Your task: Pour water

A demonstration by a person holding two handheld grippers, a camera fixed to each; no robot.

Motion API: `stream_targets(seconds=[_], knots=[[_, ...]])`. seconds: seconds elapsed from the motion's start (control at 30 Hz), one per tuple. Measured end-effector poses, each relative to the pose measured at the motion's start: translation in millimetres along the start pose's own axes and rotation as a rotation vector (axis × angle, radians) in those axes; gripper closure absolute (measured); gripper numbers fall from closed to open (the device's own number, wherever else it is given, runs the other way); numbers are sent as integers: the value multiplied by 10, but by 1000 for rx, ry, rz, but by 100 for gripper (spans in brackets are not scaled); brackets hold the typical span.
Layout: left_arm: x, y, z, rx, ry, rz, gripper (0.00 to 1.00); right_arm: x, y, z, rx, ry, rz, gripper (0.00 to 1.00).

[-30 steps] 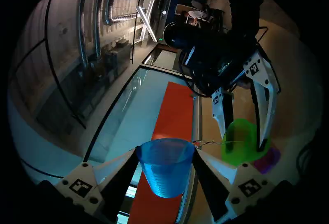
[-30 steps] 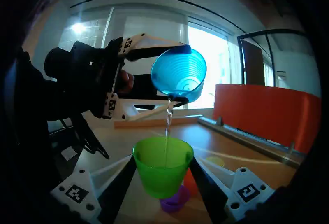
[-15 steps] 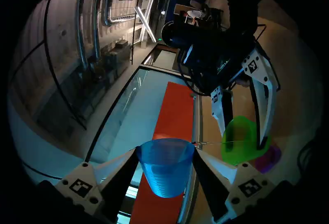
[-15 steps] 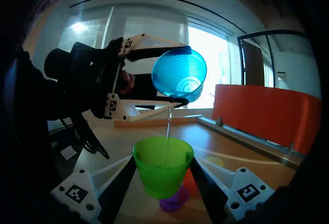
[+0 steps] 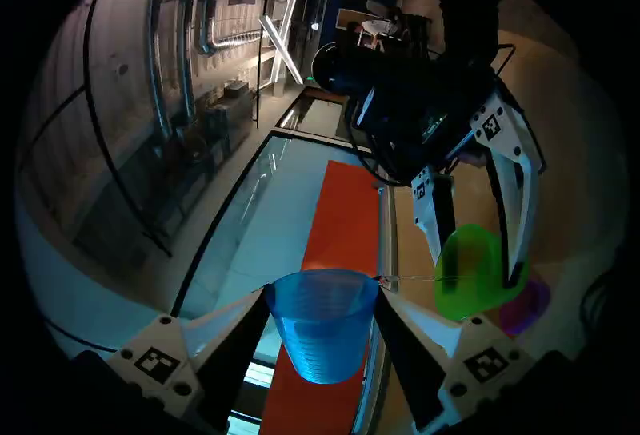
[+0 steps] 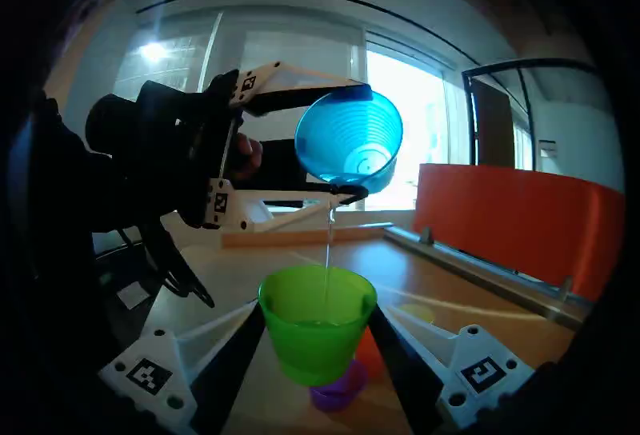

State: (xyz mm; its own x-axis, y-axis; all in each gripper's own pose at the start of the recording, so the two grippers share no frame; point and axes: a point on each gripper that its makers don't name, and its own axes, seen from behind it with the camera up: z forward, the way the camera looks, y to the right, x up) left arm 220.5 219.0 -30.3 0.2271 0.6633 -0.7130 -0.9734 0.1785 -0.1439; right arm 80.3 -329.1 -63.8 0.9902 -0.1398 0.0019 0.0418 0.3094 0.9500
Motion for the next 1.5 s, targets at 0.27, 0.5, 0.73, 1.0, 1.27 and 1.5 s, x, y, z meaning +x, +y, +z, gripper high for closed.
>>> stream_targets(seconds=[0.27,0.5,0.73,1.0,1.27,1.5], knots=[[1,0,2,2,3,11,13,14,-8,6,1,1,0,10],[8,-9,-5,4,2,10,13,15,-10,1,3,2,-2,10],[7,-39,7,10,4,24,13,13,-15,0,4,3,-3,10],[20,-66,-5,13,5,30,13,9,-17,2,4,5,-4,10],[49,-75,-11,13,8,43,13,17,-20,-8,2,7,-4,10],[51,-62,4,10,9,57,13,25,-23,-12,2,9,-6,10]])
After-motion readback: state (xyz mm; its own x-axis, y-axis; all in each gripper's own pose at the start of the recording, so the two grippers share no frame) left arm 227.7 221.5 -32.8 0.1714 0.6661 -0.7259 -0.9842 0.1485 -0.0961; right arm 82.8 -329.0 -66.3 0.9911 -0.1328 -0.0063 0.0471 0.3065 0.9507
